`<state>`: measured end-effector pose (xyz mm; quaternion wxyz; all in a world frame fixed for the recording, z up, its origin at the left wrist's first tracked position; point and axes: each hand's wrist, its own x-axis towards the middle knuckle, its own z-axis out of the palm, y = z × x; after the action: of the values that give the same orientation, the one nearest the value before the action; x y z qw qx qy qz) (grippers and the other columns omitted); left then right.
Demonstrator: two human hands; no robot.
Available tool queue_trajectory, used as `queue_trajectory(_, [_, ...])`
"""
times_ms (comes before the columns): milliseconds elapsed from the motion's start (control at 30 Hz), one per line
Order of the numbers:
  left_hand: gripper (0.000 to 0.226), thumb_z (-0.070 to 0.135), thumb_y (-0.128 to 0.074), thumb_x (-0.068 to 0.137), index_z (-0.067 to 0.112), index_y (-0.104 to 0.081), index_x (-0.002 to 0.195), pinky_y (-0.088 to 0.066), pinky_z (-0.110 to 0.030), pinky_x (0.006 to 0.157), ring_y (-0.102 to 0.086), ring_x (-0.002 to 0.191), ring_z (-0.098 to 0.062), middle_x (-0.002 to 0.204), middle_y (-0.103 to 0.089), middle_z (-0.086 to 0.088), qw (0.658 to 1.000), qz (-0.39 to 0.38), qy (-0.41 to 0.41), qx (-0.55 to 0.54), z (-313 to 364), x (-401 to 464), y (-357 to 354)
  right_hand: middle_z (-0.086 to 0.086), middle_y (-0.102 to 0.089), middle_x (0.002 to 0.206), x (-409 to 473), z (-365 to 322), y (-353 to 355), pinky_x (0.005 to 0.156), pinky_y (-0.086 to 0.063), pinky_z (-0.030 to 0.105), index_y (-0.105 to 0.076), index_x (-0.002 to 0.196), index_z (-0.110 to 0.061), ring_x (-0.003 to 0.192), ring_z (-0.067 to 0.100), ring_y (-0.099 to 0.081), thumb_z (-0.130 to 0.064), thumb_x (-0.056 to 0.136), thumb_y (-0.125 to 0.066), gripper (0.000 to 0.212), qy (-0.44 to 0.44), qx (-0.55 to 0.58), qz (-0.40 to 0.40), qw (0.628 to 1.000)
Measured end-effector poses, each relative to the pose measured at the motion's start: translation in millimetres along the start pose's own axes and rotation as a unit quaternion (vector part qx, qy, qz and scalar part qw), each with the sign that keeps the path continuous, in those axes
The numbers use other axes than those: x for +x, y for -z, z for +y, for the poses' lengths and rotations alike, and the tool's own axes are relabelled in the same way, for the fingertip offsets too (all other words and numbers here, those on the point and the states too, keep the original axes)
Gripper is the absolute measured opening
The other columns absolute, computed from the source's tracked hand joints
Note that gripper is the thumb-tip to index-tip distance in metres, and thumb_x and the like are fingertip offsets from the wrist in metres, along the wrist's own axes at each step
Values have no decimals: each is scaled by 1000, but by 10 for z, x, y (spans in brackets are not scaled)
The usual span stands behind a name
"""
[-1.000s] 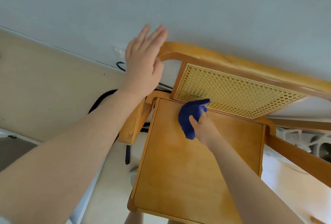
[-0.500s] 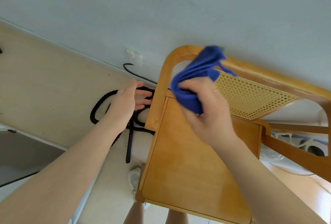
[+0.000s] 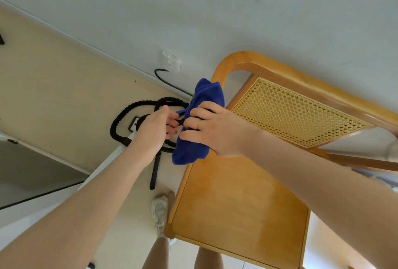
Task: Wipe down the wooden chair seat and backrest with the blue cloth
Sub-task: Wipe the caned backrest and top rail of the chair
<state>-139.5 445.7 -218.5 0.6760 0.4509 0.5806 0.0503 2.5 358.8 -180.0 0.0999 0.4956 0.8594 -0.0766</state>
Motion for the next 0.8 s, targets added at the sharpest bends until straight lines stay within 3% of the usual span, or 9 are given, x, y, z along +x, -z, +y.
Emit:
queue_trajectory(67, [34,23,-33,96,6,-63,97,-44,-28,60,-53,64,-18,72,-56,-5,999,19,-18,27,-39,52,2,-1,-67,103,65,128,-15,98,-24,38,-63,105,-24,97,28,-62,-16,58,-77,50,37,-13,0,999])
queue_trajectory(167, [33,23,-31,97,19,-58,79,-43,-32,63,-52,63,-17,70,-54,-4,994,42,-87,53,-111,70,6,-1,-67,106,108,384,-19,105,-25,41,-62,108,-25,102,28,-61,-22,62,-76,48,33,-16,10,999])
queue_trajectory(300, [34,20,-31,98,18,-56,74,-45,-38,74,-55,67,-18,69,-56,-5,991,42,-114,59,-75,1,-29,1,-62,119,93,905,57,111,-25,48,-58,115,-25,119,30,-53,-23,68,-72,48,-90,-15,18,996])
queue_trajectory(400, [25,22,-40,96,14,-62,85,-47,-32,79,-60,80,-15,84,-64,-4,982,-16,-142,126,-13,-134,-59,7,-56,126,87,1091,78,113,-18,51,-54,122,-21,124,34,-44,-17,74,-64,49,-204,28,27,978])
queue_trajectory(467, [18,31,-48,93,19,-60,98,-46,-20,76,-60,88,-5,95,-64,5,961,-88,-160,205,30,-206,-98,11,-54,126,97,1012,47,113,-18,53,-53,123,-18,124,37,-43,-16,76,-61,47,-216,16,21,976])
queue_trajectory(533, [23,39,-57,86,25,-56,104,-44,-14,71,-57,88,2,97,-62,13,929,-116,-192,295,77,-224,-127,12,-56,122,88,825,-19,111,-24,54,-54,118,-17,123,38,-46,-15,76,-59,43,-169,-26,33,985])
queue_trajectory(633, [38,50,-65,76,19,-54,95,-48,-24,65,-58,76,-10,83,-61,4,874,-81,-224,423,158,-205,-193,9,-64,115,38,591,-105,108,-32,51,-60,112,-17,119,36,-54,-11,75,-49,39,-86,-39,57,994])
queue_trajectory(800, [51,60,-58,77,16,-42,98,-42,-24,55,-53,64,-13,66,-45,7,802,34,-235,548,261,-217,-410,1,-64,114,43,922,-66,107,-33,45,-58,113,-24,114,29,-58,-28,72,-70,43,-63,-27,42,997])
